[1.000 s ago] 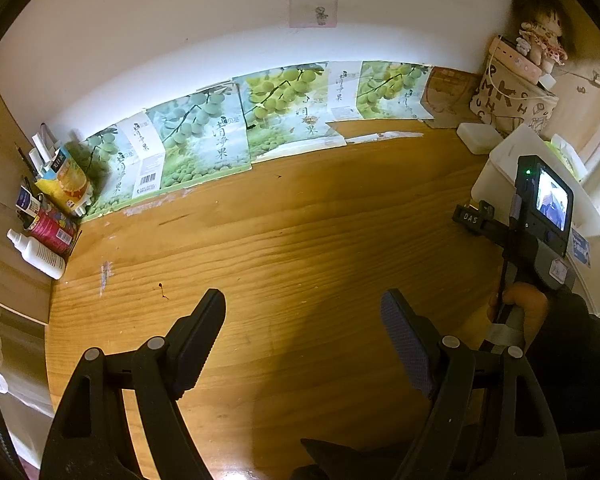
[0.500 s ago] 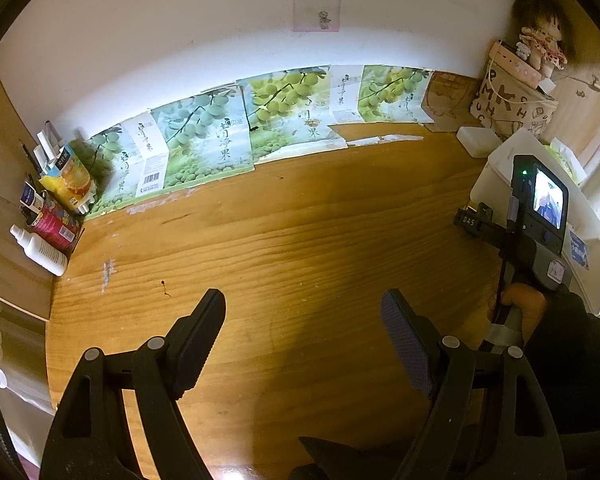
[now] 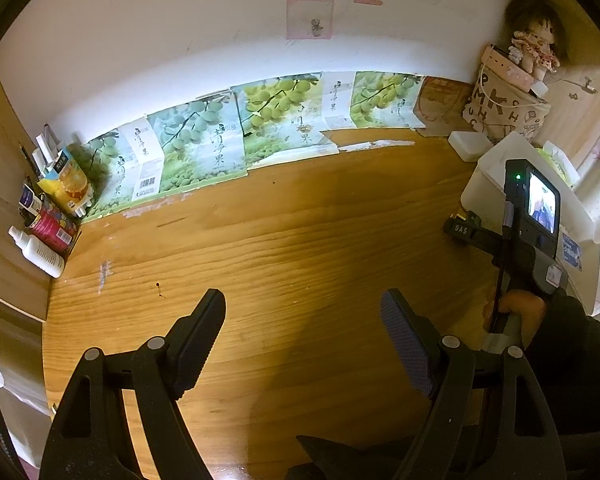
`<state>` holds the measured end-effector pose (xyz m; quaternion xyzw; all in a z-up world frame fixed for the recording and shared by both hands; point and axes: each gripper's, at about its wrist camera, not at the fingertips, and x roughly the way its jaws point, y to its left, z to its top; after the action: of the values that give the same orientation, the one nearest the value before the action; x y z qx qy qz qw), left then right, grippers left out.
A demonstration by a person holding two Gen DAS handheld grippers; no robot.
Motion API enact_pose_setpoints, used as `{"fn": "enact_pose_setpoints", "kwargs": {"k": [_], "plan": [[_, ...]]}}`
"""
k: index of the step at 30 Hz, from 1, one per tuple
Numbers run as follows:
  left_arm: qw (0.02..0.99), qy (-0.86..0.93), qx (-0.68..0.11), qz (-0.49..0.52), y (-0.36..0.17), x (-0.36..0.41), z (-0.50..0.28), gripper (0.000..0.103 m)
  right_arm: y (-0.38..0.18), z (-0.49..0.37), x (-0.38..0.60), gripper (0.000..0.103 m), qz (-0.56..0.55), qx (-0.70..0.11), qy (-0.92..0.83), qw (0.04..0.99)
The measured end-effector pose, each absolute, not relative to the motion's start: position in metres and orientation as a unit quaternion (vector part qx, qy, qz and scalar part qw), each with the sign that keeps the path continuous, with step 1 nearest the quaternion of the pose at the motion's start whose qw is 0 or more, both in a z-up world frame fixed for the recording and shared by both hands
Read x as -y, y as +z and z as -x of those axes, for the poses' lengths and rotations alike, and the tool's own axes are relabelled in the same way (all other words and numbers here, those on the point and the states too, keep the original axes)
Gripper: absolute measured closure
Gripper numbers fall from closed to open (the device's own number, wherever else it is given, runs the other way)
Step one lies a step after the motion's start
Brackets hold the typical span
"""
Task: Organize rigid objects
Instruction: 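Lift the green jar with the right tool and carry it over the basket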
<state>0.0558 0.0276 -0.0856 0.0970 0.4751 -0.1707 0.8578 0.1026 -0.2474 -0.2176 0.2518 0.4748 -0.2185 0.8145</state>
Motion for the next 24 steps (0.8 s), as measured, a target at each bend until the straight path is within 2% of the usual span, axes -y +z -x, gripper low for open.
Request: {"fn": "enact_pose_setpoints", "kwargs": {"k": [14, 24], "plan": [[0.863, -0.183, -0.463, -0.082, -0.079, -0.016, -0.046, 0.021, -0.195, -0.091, 0.205, 0.057, -0.25, -0.503, -0.109, 0.82], [0.868, -0.169, -0.464, -0.053, -0.075, 0.009, -0.032, 0.021, -0.15, -0.07, 0.203, 0.057, -0.184, -0.466, -0.039, 0.865]]}}
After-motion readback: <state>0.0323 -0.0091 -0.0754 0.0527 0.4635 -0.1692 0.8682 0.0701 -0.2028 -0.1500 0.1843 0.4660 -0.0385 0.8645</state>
